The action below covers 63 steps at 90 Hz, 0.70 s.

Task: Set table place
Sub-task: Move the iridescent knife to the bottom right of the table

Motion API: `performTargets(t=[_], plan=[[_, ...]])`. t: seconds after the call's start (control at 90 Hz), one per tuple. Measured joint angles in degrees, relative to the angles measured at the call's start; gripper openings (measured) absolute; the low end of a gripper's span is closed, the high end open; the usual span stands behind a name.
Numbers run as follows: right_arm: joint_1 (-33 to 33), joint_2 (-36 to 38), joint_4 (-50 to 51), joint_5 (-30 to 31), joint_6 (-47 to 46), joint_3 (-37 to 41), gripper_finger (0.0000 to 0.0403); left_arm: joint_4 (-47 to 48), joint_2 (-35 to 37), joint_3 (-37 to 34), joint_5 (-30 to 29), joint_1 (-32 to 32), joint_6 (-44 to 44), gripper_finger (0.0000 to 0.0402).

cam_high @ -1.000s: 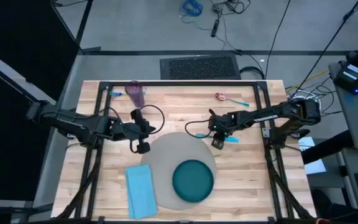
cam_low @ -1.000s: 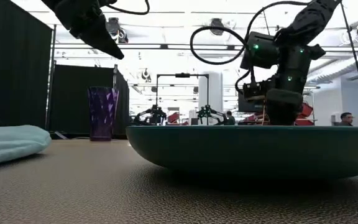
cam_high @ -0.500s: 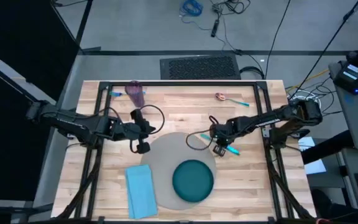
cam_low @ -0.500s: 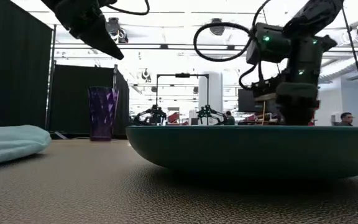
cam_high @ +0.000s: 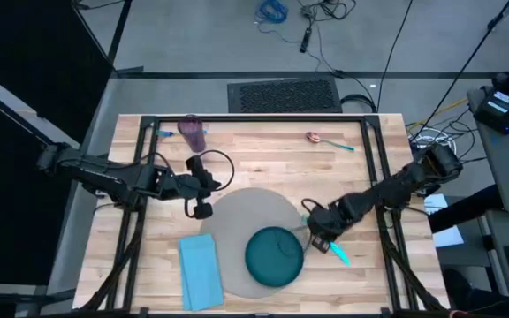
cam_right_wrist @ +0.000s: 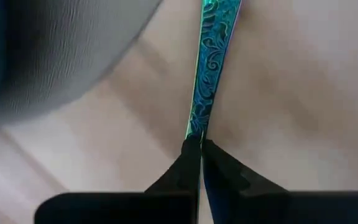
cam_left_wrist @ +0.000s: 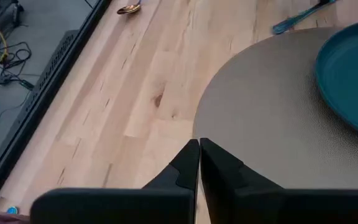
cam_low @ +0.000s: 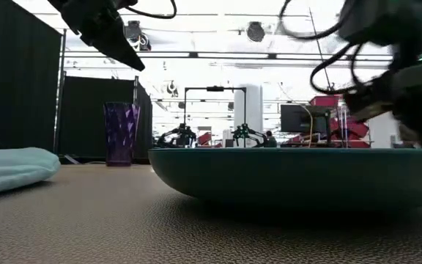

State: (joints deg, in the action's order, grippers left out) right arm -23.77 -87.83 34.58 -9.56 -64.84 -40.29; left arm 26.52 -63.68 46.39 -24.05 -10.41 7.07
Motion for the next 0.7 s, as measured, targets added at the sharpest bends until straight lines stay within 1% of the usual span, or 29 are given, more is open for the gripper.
performTargets(t=[0.078,0.189,0.3,0.356,0.444,0.5,0.7], plan=[[-4.24,0.0,0.67,0.19,-2.17,0.0,0.0001,0.0,0.0,0.0,0.0,-0.12,0.0,0.0],[-9.9,0.0,1.29,0.04,0.69,0.0,0.0001,0.08,0.0,0.0,0.24,-0.15,-0.39,0.0],[-12.81,0.02,3.16,-0.25,3.27,-0.04,0.0001,0.11,0.0,0.0,0.44,-0.15,-0.42,0.0],[-14.04,0.02,3.79,-0.18,8.42,-0.04,0.0001,0.11,0.0,0.0,0.44,-0.13,-0.39,0.0],[-15.43,-0.06,4.97,-0.56,20.63,0.04,0.0001,0.11,0.0,0.0,0.44,-0.13,-0.36,0.0],[-15.76,-0.07,5.41,-0.41,26.49,0.07,0.0001,0.1,0.0,0.0,0.44,-0.13,-0.18,0.0],[-15.59,-0.18,6.24,0.16,38.66,0.12,0.0001,-0.03,0.0,0.0,0.45,-0.13,0.0,0.0]])
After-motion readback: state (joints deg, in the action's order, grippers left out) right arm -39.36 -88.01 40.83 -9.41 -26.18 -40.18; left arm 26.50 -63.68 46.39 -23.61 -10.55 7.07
